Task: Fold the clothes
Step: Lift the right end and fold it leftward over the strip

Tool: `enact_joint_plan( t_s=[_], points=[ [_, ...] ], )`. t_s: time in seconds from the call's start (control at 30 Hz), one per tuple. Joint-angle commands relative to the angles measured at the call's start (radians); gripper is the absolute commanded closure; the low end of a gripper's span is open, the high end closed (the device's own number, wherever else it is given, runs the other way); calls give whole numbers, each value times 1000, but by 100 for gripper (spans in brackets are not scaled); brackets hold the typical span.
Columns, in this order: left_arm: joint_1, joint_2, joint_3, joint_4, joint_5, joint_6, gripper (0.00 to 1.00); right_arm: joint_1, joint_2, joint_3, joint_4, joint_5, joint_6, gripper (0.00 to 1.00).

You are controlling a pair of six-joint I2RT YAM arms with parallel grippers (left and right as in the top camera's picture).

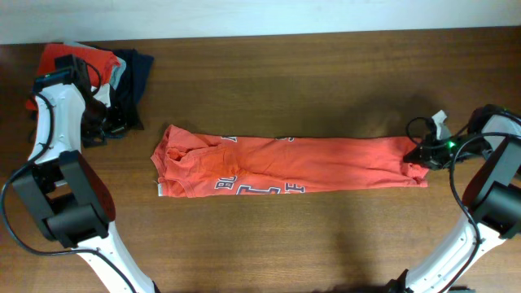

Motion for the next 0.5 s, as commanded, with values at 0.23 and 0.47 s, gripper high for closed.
enact_joint_plan(
  t_s=[0.23,0.47],
  points=[
    [1,-39,17,2,0,-10,1,-14,27,260,-134,204,11,96],
    [1,-39,17,2,0,-10,0,-31,26,381,-220,294,11,96]
  ],
)
